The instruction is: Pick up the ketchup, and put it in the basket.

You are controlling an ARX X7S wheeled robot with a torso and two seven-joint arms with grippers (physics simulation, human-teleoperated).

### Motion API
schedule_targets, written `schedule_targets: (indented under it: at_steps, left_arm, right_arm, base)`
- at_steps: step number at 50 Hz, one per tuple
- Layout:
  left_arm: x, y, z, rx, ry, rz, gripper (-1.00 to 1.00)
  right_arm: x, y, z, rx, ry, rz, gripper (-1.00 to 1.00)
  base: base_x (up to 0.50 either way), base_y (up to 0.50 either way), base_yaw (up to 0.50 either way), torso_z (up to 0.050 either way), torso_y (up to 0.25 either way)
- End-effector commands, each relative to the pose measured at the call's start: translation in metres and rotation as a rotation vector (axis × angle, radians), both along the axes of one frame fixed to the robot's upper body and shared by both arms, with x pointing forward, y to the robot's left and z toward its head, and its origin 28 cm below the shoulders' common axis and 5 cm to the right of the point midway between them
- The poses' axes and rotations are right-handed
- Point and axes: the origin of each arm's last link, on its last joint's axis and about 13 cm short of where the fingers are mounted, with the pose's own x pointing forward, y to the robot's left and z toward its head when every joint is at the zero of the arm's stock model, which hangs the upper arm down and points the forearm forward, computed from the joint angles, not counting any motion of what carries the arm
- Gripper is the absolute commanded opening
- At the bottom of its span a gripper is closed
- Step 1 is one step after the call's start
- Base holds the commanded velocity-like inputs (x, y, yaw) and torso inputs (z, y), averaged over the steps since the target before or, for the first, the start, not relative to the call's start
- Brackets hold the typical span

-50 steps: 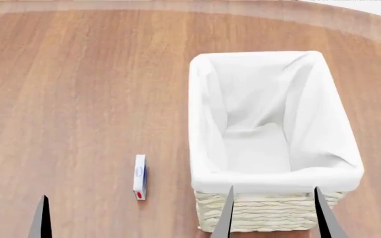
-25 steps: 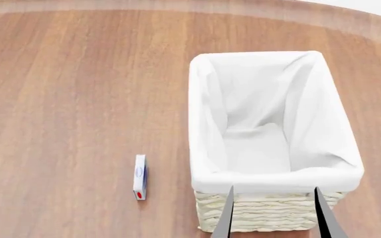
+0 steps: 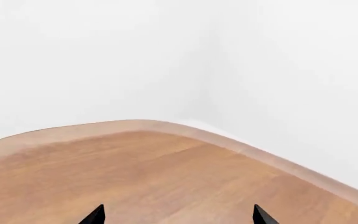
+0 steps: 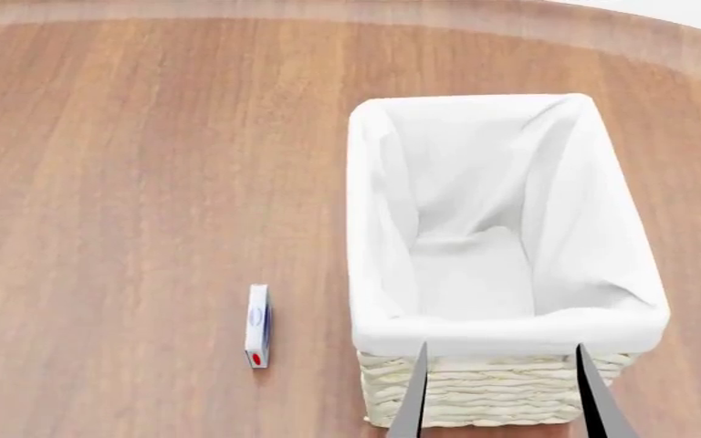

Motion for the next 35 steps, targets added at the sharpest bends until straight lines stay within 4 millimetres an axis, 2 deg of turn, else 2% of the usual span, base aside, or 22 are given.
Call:
schedule_targets:
  at_steps: [1,20,35]
  left_arm:
    - [-0.018,0.019,0.002,-0.033,-0.024,0.128,1.00]
    - [-0.038,0.037,0.003,-0.191,-0.053,0.377,1.00]
    - [-0.050,0.044,0.001,-0.275,-0.076,0.470,1.00]
  right_arm:
    - [0.000,0.000,0.000,-0.002,0.001,0.003,1.00]
    - [0.000,0.001,0.000,-0.004,0.002,0.004,1.00]
    - [0.000,0.002,0.000,-0.006,0.002,0.004,1.00]
  base:
    - [0.00,0.00,0.00,0.000,0.000]
    - [0.00,0.00,0.00,0.000,0.000]
    - [0.00,0.00,0.00,0.000,0.000]
